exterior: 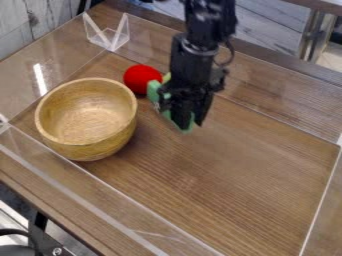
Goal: Put the green stick in the brown bowl
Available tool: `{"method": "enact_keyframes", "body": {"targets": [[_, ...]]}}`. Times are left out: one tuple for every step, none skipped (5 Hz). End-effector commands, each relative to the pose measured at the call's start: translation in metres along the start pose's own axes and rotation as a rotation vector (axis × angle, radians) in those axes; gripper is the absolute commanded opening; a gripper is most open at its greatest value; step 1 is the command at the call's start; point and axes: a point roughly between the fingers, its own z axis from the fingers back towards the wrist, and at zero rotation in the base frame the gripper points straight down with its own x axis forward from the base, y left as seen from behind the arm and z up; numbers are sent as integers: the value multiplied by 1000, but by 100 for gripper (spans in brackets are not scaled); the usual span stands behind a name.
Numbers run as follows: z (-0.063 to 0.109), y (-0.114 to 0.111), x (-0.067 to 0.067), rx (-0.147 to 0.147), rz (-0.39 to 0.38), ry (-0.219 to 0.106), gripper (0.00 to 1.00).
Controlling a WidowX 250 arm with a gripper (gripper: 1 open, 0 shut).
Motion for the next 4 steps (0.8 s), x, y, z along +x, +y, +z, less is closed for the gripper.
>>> {"method": "enact_keyframes", "body": {"targets": [[34,3,18,-95,31,-7,0],[45,13,33,-118,40,28,0],[51,24,36,-132,33,55,0],[54,29,36,-136,21,71,0]]}}
